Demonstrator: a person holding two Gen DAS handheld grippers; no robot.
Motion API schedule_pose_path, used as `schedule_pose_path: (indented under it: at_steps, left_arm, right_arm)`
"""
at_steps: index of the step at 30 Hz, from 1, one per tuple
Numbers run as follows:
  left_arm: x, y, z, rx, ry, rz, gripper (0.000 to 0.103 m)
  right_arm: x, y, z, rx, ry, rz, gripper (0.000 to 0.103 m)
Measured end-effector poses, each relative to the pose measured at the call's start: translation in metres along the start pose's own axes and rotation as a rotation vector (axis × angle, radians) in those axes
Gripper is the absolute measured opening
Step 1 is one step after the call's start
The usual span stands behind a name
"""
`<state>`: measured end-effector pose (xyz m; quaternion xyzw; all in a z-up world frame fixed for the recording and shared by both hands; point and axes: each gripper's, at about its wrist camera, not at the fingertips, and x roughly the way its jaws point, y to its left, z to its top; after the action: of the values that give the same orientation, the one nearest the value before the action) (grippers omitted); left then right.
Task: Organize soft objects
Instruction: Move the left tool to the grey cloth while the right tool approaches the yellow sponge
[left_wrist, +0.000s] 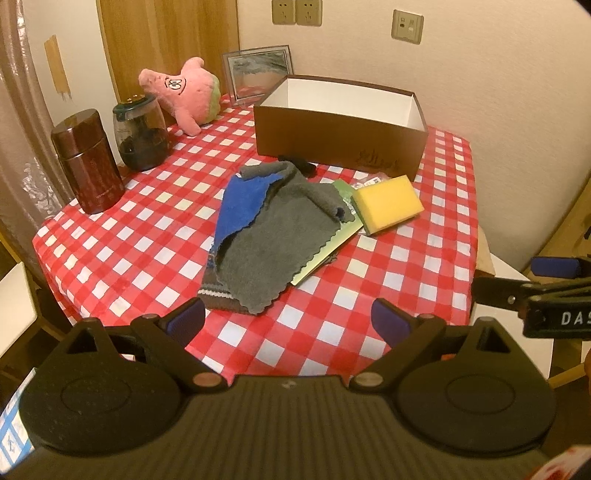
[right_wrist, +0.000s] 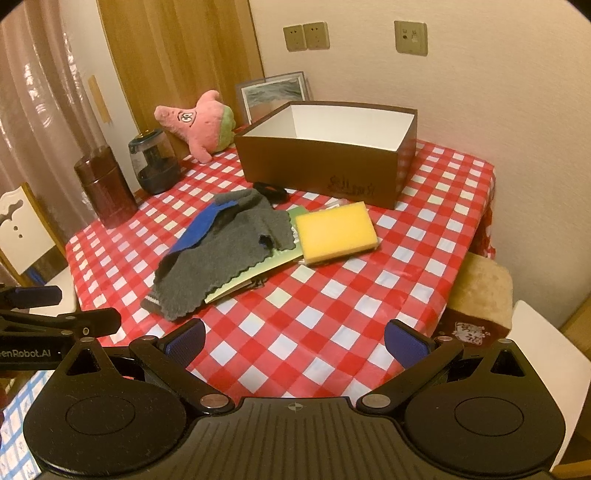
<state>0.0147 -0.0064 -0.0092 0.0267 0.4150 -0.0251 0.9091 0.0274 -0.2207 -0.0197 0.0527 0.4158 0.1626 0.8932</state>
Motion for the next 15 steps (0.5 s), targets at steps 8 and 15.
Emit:
schedule_pose_path:
  at_steps: [8, 15]
  left_arm:
    - [0.021, 0.026, 0.005, 0.023, 0.001, -0.033, 0.093]
    - [0.041, 0.039, 0.01, 0.036, 0.007, -0.063, 0.088]
  right_arm:
    - [0.015, -0.001, 0.0, 0.064, -0.009, 0.013, 0.103]
    - [0.032, 0.001, -0.002, 0.084, 0.0, -0.017, 0.103]
